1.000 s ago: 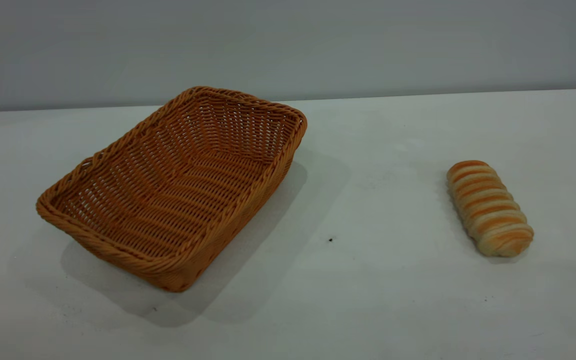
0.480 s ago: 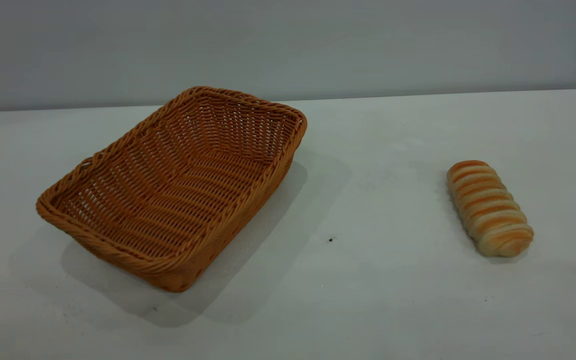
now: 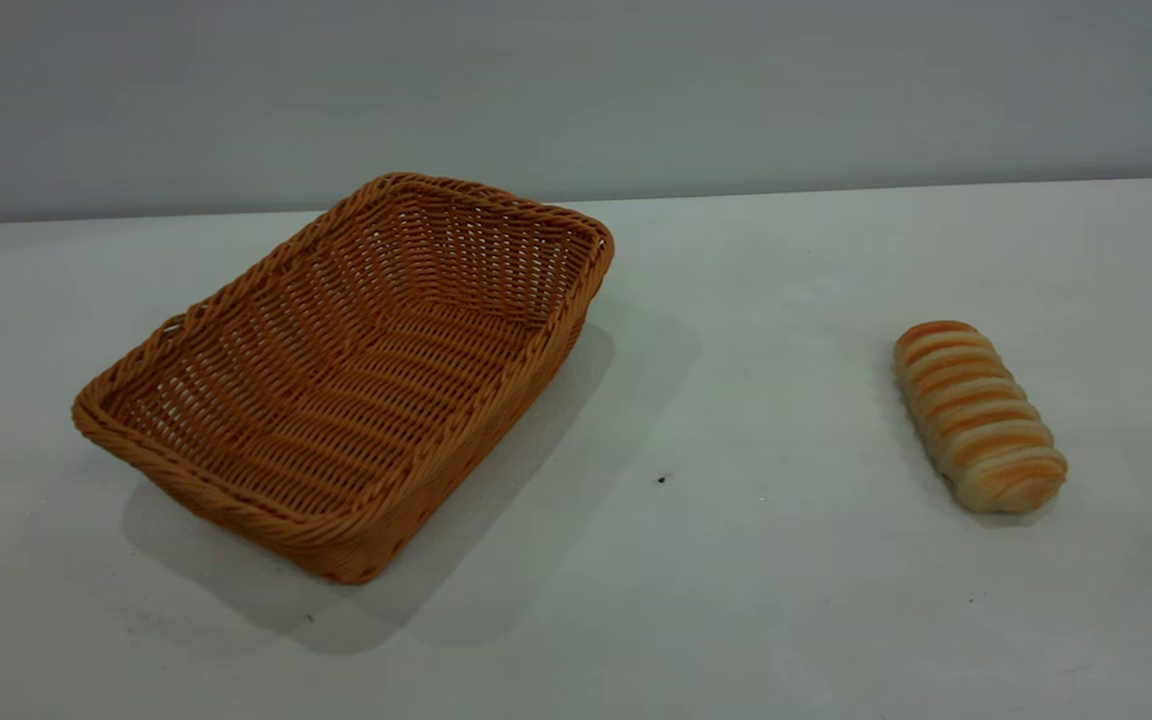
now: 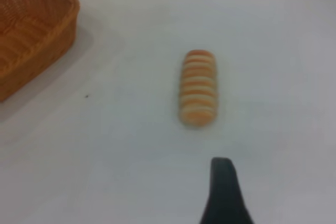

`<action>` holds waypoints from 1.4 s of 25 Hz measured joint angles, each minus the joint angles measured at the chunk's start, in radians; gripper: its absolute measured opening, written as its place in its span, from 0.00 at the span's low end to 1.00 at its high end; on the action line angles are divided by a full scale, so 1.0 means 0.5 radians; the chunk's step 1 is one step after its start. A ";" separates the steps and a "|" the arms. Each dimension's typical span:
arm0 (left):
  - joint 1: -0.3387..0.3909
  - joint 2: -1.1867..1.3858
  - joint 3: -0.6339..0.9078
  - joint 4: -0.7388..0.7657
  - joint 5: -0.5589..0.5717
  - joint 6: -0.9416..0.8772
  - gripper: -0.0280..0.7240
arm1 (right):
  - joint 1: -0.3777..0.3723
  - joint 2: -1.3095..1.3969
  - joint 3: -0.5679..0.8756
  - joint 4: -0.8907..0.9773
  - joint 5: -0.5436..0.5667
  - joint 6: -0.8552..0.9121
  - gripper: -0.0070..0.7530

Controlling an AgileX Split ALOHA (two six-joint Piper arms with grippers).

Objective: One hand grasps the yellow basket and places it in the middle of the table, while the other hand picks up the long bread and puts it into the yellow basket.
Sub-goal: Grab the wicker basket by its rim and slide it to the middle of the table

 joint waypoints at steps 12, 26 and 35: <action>0.000 1.484 -0.173 -0.650 -0.687 -0.138 0.81 | 0.022 1.492 -0.196 1.386 -0.605 -1.447 0.77; -0.024 2.631 -0.188 -1.374 -1.370 -0.103 0.81 | 0.397 2.331 -0.476 2.437 -0.794 -2.514 0.77; -0.309 2.989 -0.239 -1.748 -1.714 -0.054 0.81 | 0.397 2.364 -0.478 2.459 -0.801 -2.534 0.77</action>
